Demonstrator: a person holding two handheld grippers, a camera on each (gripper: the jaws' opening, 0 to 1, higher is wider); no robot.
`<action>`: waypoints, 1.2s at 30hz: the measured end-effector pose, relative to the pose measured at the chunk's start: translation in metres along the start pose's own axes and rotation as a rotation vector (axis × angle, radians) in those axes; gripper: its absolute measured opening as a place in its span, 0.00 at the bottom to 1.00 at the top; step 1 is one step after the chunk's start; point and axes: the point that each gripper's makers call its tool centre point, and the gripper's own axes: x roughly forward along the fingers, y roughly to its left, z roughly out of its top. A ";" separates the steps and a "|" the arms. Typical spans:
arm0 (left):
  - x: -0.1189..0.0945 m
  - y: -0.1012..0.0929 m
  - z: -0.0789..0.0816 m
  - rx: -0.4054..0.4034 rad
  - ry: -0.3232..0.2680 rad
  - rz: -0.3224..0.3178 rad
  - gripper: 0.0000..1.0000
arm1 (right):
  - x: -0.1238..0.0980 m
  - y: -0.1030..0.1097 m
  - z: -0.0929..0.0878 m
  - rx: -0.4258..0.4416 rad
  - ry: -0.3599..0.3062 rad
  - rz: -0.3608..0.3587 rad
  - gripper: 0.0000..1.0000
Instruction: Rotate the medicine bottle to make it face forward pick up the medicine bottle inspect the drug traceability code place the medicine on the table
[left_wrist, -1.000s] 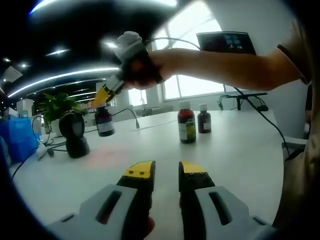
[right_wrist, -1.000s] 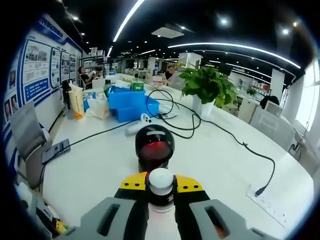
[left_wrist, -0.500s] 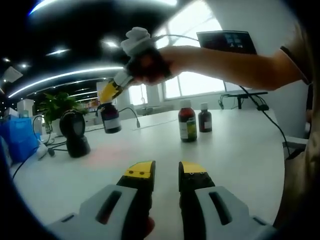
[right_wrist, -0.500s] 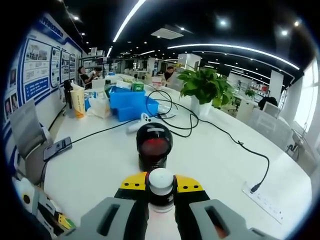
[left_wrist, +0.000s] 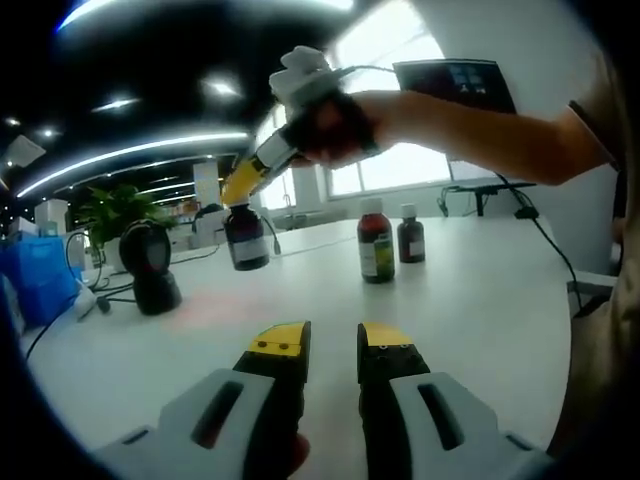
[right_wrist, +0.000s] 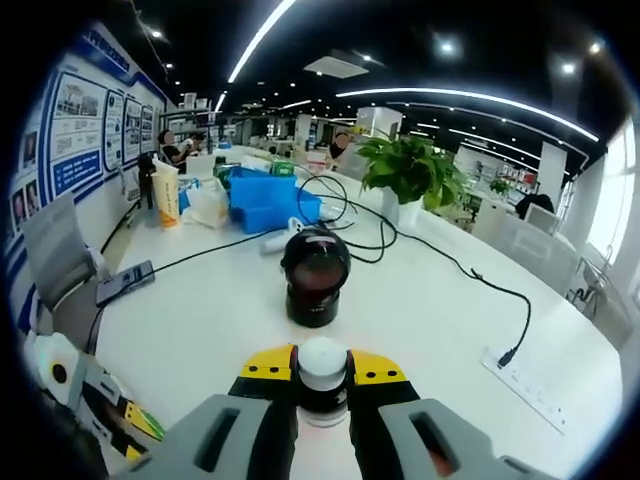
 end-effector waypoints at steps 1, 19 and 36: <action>0.000 0.000 0.000 0.000 0.001 0.000 0.11 | -0.001 0.001 -0.001 0.001 -0.002 0.003 0.14; 0.000 0.000 -0.001 0.004 0.006 0.004 0.11 | -0.022 -0.009 -0.017 0.043 -0.026 -0.020 0.15; 0.000 -0.002 0.000 0.014 0.003 0.002 0.11 | -0.037 -0.007 -0.044 0.063 0.000 -0.037 0.15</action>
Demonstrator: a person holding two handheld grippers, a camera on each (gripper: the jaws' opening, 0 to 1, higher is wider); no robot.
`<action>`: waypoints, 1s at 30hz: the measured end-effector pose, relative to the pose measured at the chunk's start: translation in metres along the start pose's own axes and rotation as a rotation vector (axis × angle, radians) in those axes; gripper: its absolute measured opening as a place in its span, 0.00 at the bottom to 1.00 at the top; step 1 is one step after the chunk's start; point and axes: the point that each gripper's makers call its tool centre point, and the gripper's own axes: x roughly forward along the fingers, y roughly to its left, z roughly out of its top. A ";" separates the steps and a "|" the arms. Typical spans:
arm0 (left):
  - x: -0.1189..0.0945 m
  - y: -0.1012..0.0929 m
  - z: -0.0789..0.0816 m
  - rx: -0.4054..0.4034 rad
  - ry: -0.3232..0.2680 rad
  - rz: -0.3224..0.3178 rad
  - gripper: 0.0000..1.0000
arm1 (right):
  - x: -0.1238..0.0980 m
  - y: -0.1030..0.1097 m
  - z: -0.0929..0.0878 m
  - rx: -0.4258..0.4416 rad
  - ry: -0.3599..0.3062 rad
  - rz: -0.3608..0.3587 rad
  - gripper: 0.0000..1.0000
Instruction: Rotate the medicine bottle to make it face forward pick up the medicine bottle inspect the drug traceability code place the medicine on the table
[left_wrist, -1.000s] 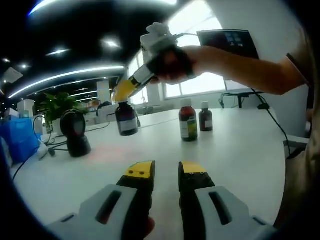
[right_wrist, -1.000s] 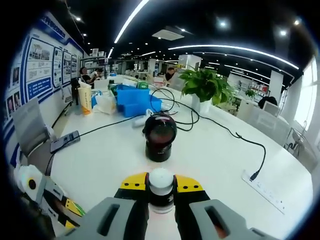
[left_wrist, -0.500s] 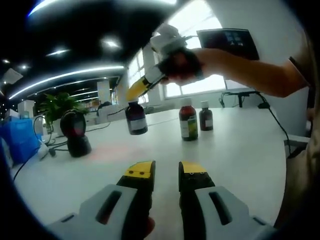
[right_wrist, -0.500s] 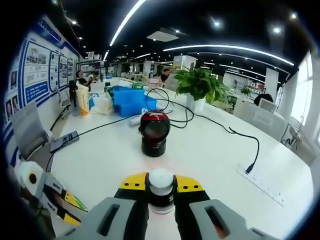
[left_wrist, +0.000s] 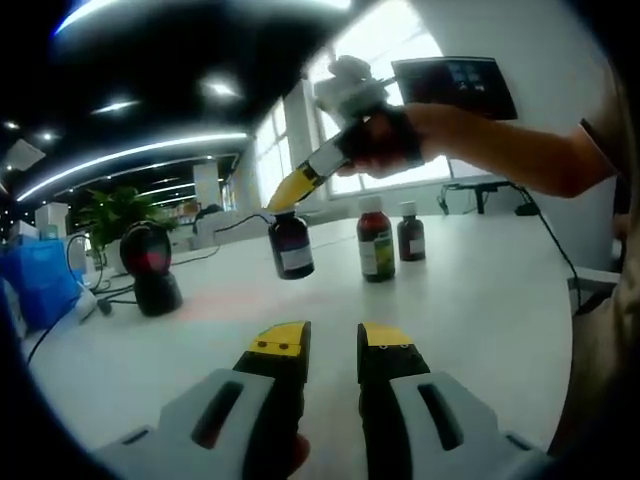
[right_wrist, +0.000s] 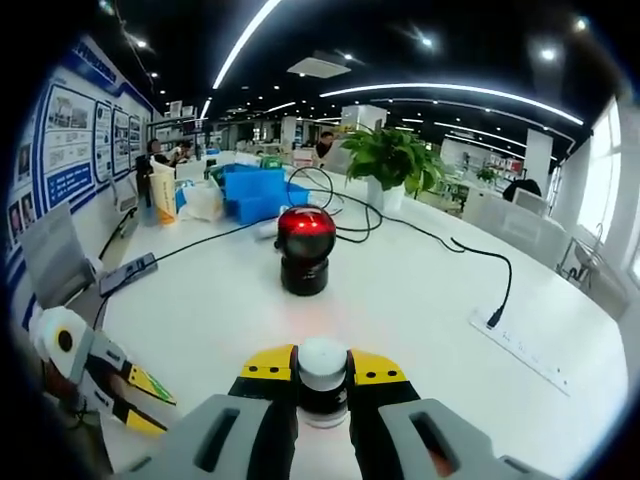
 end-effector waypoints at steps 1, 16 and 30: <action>0.000 0.000 0.000 0.000 0.000 0.001 0.11 | -0.001 0.001 -0.002 -0.001 0.000 0.001 0.15; 0.001 -0.001 0.000 0.005 0.005 0.002 0.11 | -0.019 0.010 -0.023 0.010 -0.003 0.012 0.15; 0.001 -0.001 -0.001 0.006 0.005 0.002 0.11 | -0.014 0.020 -0.027 0.007 -0.006 0.023 0.15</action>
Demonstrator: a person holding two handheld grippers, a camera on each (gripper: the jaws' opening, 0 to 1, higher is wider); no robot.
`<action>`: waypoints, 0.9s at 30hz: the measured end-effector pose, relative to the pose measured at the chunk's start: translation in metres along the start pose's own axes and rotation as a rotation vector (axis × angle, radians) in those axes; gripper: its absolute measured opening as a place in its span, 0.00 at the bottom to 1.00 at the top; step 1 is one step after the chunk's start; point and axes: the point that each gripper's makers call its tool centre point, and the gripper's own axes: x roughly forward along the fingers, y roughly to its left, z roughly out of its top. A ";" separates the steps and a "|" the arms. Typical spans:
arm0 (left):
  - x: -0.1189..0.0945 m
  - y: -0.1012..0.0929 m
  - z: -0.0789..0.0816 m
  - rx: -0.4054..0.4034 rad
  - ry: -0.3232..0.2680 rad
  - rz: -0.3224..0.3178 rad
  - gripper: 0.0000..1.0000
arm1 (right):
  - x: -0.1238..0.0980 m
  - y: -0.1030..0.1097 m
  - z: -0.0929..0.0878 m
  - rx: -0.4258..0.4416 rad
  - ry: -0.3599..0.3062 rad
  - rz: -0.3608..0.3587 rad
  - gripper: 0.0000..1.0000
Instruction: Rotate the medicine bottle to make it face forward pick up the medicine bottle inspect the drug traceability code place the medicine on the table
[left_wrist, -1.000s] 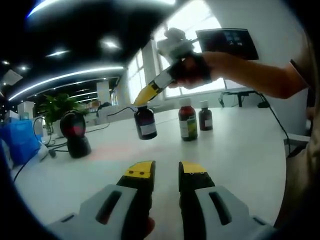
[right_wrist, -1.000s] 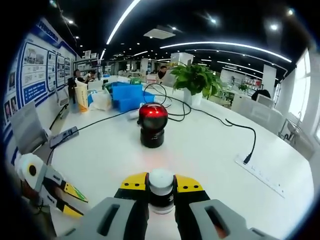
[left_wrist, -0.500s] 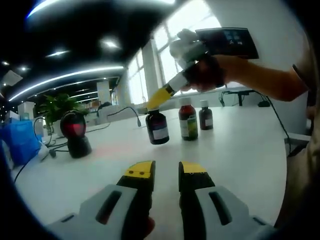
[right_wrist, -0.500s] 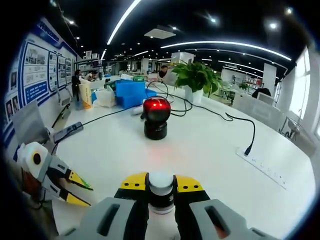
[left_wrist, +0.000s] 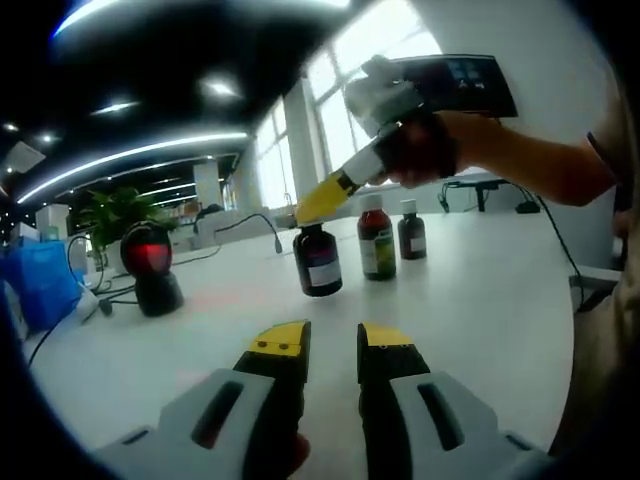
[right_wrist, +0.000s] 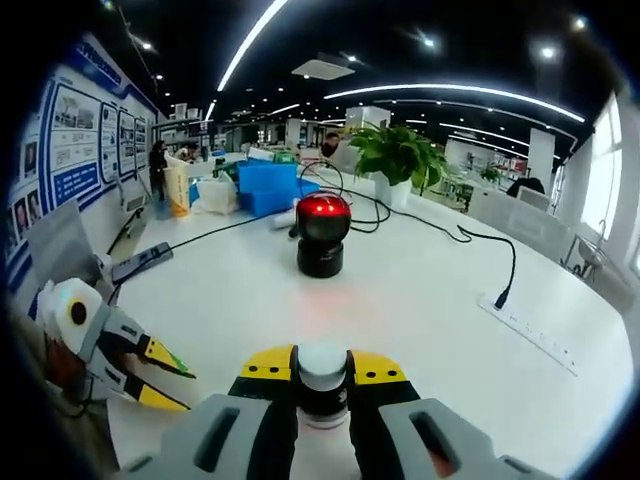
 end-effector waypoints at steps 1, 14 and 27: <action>0.000 0.000 0.000 -0.001 0.000 0.000 0.11 | 0.001 0.000 -0.001 0.004 0.001 0.002 0.15; 0.000 0.001 0.000 0.000 -0.002 -0.002 0.11 | 0.009 -0.002 -0.009 0.008 0.011 -0.008 0.15; 0.000 -0.001 0.001 0.000 -0.003 -0.005 0.11 | 0.012 -0.001 -0.008 0.034 -0.002 -0.019 0.15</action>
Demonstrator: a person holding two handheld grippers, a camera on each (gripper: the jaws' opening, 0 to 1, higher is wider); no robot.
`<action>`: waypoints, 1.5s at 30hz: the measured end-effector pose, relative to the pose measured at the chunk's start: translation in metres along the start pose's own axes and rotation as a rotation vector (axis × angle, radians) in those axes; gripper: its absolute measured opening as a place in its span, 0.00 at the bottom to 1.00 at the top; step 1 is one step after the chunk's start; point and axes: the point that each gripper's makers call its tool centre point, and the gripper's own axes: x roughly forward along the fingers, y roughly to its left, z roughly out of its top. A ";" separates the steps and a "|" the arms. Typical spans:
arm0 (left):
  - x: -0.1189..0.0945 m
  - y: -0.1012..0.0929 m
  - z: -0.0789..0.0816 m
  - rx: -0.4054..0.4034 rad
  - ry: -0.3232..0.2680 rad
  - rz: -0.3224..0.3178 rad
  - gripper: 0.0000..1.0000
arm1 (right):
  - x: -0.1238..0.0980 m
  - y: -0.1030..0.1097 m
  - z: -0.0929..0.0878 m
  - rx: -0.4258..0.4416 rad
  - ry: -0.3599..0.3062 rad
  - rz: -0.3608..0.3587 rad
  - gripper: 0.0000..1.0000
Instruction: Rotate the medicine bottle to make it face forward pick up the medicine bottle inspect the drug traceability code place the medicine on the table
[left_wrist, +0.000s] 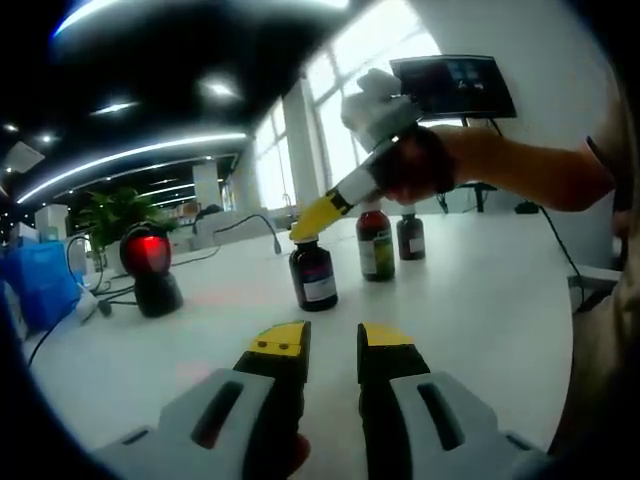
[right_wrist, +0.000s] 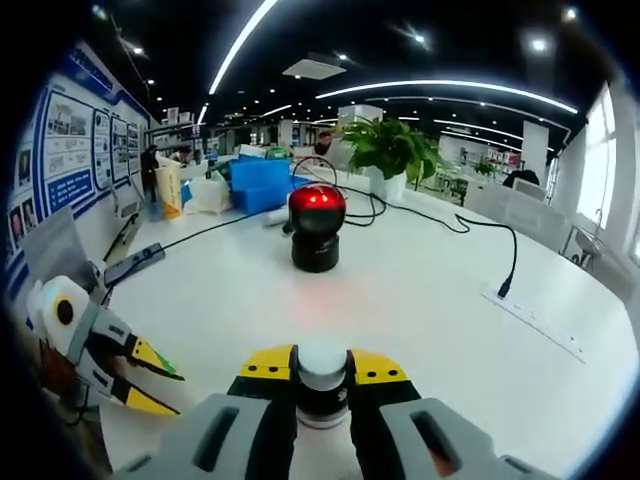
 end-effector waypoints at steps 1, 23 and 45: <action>0.000 0.000 0.000 0.000 -0.001 0.000 0.11 | 0.000 0.000 0.000 -0.001 -0.002 0.000 0.15; 0.000 0.000 0.000 -0.001 -0.002 0.000 0.11 | -0.023 0.000 0.010 0.003 -0.099 -0.001 0.14; 0.000 0.000 -0.001 0.002 0.002 0.002 0.11 | -0.079 0.006 -0.020 -0.012 -0.148 -0.056 0.00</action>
